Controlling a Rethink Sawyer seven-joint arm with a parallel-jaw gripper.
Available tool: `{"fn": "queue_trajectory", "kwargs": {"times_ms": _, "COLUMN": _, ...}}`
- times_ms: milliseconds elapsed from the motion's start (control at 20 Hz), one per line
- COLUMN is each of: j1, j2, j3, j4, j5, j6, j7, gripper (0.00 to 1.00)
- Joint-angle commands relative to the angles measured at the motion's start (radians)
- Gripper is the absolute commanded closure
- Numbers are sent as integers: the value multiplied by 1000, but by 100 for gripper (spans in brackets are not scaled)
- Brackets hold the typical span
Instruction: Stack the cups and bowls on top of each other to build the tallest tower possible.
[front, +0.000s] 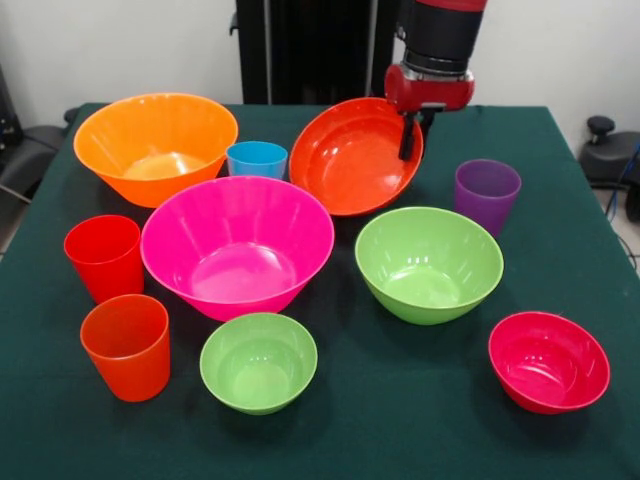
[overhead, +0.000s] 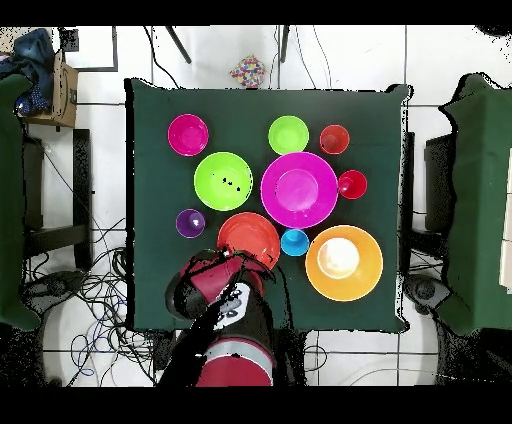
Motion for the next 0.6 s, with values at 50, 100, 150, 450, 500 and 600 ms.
{"fn": "queue_trajectory", "kwargs": {"times_ms": 50, "j1": -61, "j2": -109, "j3": 196, "j4": 106, "j5": 17, "j6": 142, "j7": 35, "gripper": 100}}
{"fn": "queue_trajectory", "kwargs": {"times_ms": 100, "j1": -68, "j2": -121, "j3": 205, "j4": 113, "j5": 20, "j6": 151, "j7": 32, "gripper": 100}}
{"fn": "queue_trajectory", "kwargs": {"times_ms": 150, "j1": -73, "j2": -128, "j3": 212, "j4": 119, "j5": 20, "j6": 156, "j7": 31, "gripper": 100}}
{"fn": "queue_trajectory", "kwargs": {"times_ms": 450, "j1": -110, "j2": -166, "j3": 249, "j4": 150, "j5": 16, "j6": 174, "j7": 22, "gripper": 100}}
{"fn": "queue_trajectory", "kwargs": {"times_ms": 500, "j1": -118, "j2": -180, "j3": 260, "j4": 160, "j5": 18, "j6": 180, "j7": 19, "gripper": 100}}
{"fn": "queue_trajectory", "kwargs": {"times_ms": 600, "j1": -136, "j2": -202, "j3": 280, "j4": 178, "j5": 20, "j6": 191, "j7": 14, "gripper": 100}}
